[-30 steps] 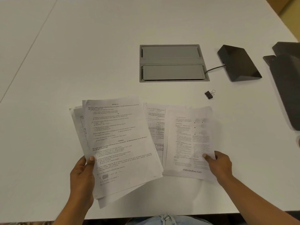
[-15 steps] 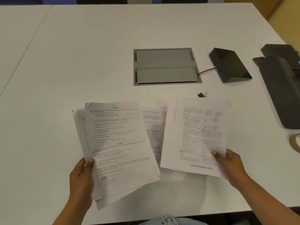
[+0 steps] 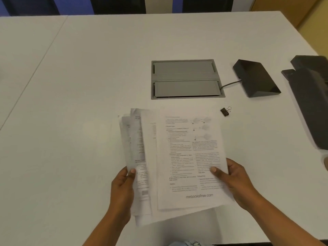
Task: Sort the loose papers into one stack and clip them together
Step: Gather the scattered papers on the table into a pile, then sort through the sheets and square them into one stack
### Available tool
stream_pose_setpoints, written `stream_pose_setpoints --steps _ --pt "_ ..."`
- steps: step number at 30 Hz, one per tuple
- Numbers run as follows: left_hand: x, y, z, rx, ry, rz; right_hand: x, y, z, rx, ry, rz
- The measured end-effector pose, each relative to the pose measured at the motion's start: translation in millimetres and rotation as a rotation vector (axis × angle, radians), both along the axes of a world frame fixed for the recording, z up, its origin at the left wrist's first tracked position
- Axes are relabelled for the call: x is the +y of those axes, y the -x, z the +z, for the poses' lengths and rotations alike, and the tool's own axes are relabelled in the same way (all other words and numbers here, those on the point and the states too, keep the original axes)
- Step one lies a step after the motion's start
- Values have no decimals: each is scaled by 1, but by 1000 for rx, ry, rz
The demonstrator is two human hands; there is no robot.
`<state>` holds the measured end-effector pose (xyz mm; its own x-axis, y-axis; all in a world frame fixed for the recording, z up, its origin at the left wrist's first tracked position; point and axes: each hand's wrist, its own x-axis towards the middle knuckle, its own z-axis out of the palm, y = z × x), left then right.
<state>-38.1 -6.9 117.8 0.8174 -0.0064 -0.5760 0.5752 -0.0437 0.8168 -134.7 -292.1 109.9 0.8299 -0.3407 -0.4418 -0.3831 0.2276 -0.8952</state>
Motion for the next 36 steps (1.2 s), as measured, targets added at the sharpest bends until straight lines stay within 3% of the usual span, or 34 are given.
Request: stream_pose_setpoints --steps 4,7,10,19,28,36 --pt "-23 3 13 21 77 -67 19 -13 -2 57 -64 139" --pt "-35 5 19 42 24 -47 27 -16 -2 83 -109 157" --pt "-38 0 23 133 162 -62 29 -16 -1 60 -52 125" --pt "-49 -45 44 -241 187 -293 6 -46 34 -114 185 71" --pt "-71 -45 48 -563 53 -265 8 -63 59 -279 287 80" --pt "-69 -40 17 -438 4 -266 8 -49 18 -168 282 119"
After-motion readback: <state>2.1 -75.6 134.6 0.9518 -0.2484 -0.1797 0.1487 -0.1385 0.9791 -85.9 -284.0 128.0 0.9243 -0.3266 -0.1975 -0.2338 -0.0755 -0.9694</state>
